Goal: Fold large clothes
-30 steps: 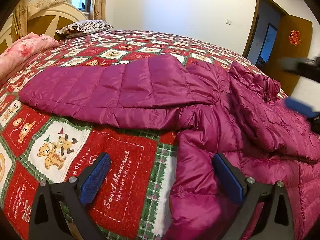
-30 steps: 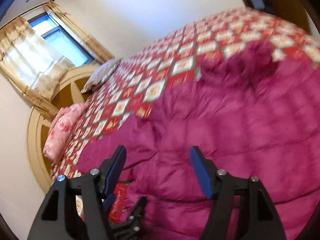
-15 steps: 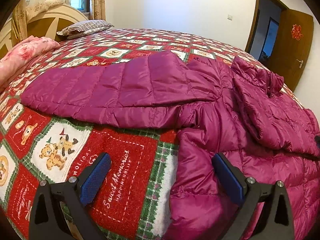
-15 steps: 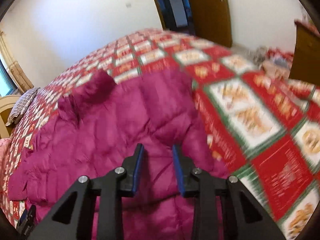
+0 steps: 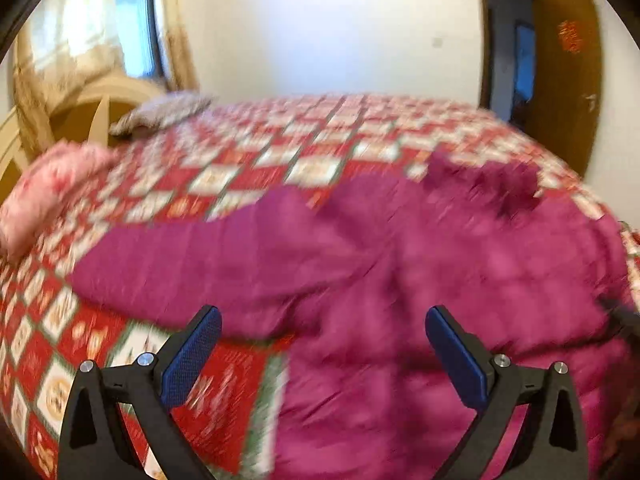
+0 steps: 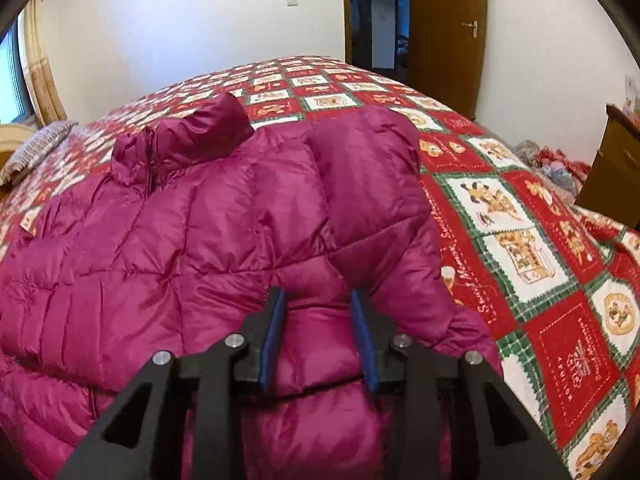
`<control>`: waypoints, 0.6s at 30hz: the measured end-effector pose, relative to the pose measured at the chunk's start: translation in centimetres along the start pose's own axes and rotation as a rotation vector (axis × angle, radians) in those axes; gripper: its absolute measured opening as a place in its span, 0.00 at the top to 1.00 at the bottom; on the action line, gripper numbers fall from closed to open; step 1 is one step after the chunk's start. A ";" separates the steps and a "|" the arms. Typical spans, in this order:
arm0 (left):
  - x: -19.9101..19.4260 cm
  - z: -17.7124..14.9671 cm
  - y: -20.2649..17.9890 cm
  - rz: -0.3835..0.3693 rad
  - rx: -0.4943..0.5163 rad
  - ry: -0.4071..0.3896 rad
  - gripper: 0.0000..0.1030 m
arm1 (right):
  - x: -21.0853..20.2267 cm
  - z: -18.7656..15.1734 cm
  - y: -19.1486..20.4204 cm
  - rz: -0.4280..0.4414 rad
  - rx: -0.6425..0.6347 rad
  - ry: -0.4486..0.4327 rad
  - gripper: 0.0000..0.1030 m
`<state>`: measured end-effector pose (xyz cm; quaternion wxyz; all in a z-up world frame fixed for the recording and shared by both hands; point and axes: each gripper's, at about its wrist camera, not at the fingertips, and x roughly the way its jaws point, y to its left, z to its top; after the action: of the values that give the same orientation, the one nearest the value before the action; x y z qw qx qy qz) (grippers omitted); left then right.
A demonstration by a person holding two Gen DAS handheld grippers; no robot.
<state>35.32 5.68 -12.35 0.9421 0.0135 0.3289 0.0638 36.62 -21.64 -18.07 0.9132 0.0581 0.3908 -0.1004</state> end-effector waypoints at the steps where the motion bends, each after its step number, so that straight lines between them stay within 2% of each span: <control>1: 0.0 0.8 -1.3 0.002 0.026 -0.017 0.01 | 0.0 -0.2 0.0 -0.007 -0.010 0.000 0.62; 4: 1.7 2.4 -3.8 0.038 0.053 -0.008 0.01 | 0.1 -0.2 0.2 -0.013 -0.017 0.000 0.62; 6: 4.1 2.6 -4.6 0.078 0.039 0.040 0.01 | 0.0 -0.3 0.1 -0.008 -0.014 -0.002 0.61; 10: 8.2 0.7 -4.6 0.159 0.023 0.139 0.01 | 0.1 -0.3 0.0 0.002 -0.006 -0.006 0.61; 12: 9.9 -0.5 -4.3 0.128 0.008 0.192 0.01 | 0.0 -0.4 0.0 0.008 -0.005 -0.010 0.61; 14: 10.2 -0.4 -4.2 0.122 -0.007 0.195 0.01 | 0.0 -0.5 -0.1 0.006 -0.005 -0.012 0.61; 18: 10.5 -0.4 -5.1 0.170 0.043 0.188 0.01 | -0.1 -0.6 0.0 0.000 -0.008 -0.019 0.60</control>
<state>43.76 1.93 -19.54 0.8977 0.0556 0.4149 0.1375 36.18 -21.49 -18.43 0.9171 0.0535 0.3823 -0.0994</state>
